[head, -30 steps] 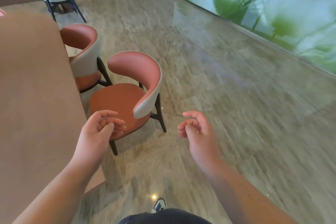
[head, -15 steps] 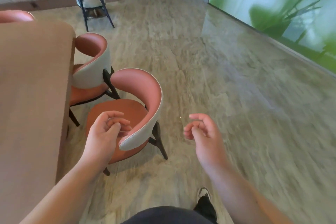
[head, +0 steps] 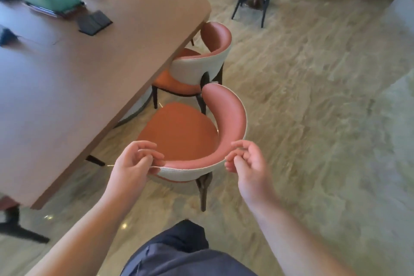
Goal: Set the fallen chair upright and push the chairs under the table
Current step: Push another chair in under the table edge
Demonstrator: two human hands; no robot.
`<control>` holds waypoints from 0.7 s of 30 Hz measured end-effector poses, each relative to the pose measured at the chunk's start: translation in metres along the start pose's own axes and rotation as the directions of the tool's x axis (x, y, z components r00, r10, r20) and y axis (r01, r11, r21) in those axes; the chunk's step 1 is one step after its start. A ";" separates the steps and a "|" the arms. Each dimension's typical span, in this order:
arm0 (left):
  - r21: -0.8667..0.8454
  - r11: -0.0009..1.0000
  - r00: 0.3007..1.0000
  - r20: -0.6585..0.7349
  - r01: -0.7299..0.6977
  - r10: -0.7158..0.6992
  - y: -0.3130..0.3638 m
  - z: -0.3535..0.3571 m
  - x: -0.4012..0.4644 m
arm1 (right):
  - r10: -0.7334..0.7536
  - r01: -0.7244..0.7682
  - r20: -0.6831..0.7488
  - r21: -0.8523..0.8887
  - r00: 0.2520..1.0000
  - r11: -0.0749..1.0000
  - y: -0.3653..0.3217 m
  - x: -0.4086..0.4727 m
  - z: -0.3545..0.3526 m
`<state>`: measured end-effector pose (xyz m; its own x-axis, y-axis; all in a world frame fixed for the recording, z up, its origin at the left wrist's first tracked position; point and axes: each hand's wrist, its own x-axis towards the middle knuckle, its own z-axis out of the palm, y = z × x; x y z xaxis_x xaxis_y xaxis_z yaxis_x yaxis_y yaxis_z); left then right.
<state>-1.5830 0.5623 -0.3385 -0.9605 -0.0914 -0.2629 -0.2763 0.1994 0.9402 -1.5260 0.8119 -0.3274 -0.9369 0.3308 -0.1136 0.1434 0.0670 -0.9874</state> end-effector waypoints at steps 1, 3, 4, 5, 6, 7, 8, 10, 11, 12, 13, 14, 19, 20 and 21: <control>-0.022 1.000 0.999 -0.030 0.015 -0.015 -0.004 0.002 0.006 | 0.012 -0.012 0.044 -0.015 0.999 1.000 0.003 0.016 0.003; -0.070 0.997 0.996 -0.078 0.043 -0.049 -0.014 0.009 0.021 | 0.031 -0.025 0.109 -0.050 0.994 0.998 0.010 0.049 0.008; -0.104 0.993 0.993 -0.095 0.061 -0.071 -0.020 0.014 0.030 | 0.033 -0.024 0.132 -0.068 0.991 0.997 0.014 0.067 0.011; -0.137 0.987 0.990 -0.107 0.079 -0.094 -0.025 0.020 0.039 | 0.034 -0.021 0.149 -0.089 0.988 0.996 0.018 0.085 0.014; -0.162 0.982 0.986 -0.114 0.101 -0.120 -0.029 0.027 0.049 | 0.041 -0.022 0.164 -0.116 0.986 0.993 0.022 0.104 0.018; -0.177 0.976 0.982 -0.113 0.127 -0.148 -0.032 0.035 0.059 | 0.054 -0.028 0.178 -0.146 0.983 0.989 0.025 0.121 0.022; -0.189 0.970 0.978 -0.109 0.156 -0.179 -0.034 0.042 0.067 | 0.077 -0.043 0.194 -0.175 0.978 0.984 0.029 0.136 0.025; -0.228 0.954 0.966 -0.124 0.196 -0.228 -0.036 0.056 0.082 | 0.107 -0.054 0.242 -0.217 0.964 0.975 0.034 0.165 0.029; -0.243 0.949 0.960 -0.141 0.201 -0.240 -0.035 0.062 0.090 | 0.108 -0.045 0.269 -0.230 0.957 0.972 0.034 0.180 0.032; -0.255 0.944 0.954 -0.159 0.209 -0.254 -0.034 0.066 0.098 | 0.113 -0.039 0.293 -0.245 0.949 0.969 0.034 0.195 0.034; -0.268 0.938 0.945 -0.181 0.219 -0.272 -0.033 0.068 0.106 | 0.119 -0.035 0.312 -0.260 0.943 0.965 0.034 0.210 0.036; -0.278 0.933 0.935 -0.207 0.227 -0.289 -0.031 0.069 0.112 | 0.122 -0.029 0.332 -0.272 0.935 0.962 0.034 0.224 0.038; -0.262 0.930 0.889 -0.313 0.257 -0.334 -0.029 0.078 0.131 | 0.140 -0.010 0.434 -0.289 0.890 0.957 0.042 0.284 0.047; -0.273 0.928 0.877 -0.338 0.255 -0.341 -0.029 0.081 0.134 | 0.145 -0.007 0.458 -0.288 0.877 0.957 0.043 0.296 0.048; -0.289 0.924 0.862 -0.366 0.251 -0.349 -0.029 0.086 0.137 | 0.153 -0.006 0.482 -0.292 0.863 0.956 0.045 0.309 0.049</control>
<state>-1.7098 0.6279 -0.4207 -0.7196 -0.5059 -0.4757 -0.4868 -0.1210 0.8651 -1.8246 0.8714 -0.4126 -0.9400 -0.1586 -0.3019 0.2360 0.3366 -0.9116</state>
